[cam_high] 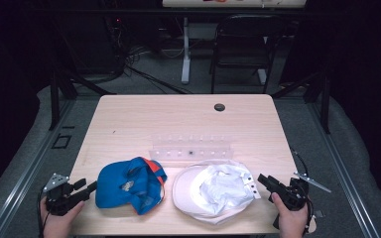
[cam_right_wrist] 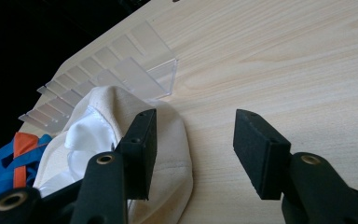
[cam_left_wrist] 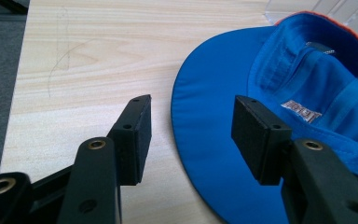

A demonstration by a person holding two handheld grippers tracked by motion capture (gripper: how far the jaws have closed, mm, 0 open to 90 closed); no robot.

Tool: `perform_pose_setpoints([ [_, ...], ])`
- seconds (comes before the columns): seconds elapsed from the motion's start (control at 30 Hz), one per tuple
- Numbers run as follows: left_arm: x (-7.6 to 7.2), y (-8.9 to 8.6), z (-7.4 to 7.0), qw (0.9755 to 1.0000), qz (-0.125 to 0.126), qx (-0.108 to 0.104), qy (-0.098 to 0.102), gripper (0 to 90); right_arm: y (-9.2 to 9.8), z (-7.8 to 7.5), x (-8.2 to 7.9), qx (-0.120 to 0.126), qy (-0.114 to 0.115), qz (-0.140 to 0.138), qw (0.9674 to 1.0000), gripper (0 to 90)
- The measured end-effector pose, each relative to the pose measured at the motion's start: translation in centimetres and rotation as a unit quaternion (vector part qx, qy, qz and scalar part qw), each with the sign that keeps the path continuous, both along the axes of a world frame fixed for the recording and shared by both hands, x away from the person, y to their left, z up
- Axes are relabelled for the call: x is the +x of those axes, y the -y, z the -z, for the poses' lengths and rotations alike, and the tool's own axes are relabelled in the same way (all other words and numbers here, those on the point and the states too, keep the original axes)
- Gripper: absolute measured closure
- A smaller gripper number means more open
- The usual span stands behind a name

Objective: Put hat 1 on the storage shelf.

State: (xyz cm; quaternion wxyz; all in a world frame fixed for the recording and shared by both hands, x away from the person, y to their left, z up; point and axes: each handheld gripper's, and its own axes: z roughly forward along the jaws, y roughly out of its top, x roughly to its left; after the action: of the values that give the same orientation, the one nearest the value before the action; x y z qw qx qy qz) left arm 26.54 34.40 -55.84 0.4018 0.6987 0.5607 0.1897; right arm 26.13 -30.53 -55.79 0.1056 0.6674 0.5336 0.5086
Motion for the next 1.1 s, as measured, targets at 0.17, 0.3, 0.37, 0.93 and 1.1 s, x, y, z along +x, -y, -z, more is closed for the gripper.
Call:
perform_pose_setpoints([
  [0.17, 0.1, 0.1, -0.3, 1.0, 0.002, 0.0, 0.006, 48.3, 0.4, 0.1, -0.1, -0.004, -0.009, 0.0, 1.0, 49.3],
  [0.3, 0.1, 0.2, -0.2, 1.0, 0.004, -0.001, 0.004, 48.3, 0.6, -0.3, -0.1, 0.01, -0.008, 0.004, 0.9999, 48.7],
  [0.37, 0.0, 0.2, -0.3, 1.0, 0.005, -0.002, 0.007, 48.3, 0.7, -0.8, -0.1, 0.007, -0.013, 0.003, 0.9999, 48.3],
  [0.93, -0.7, 0.3, -0.7, 0.9998, 0.008, -0.007, 0.019, 48.0, -1.3, -6.5, 1.9, -0.046, -0.077, -0.099, 0.9911, 44.6],
  [1.1, -0.7, 0.1, -0.7, 0.9998, 0.0, -0.009, 0.018, 48.0, -1.5, -7.1, 2.5, -0.064, -0.103, -0.106, 0.9869, 43.9],
])
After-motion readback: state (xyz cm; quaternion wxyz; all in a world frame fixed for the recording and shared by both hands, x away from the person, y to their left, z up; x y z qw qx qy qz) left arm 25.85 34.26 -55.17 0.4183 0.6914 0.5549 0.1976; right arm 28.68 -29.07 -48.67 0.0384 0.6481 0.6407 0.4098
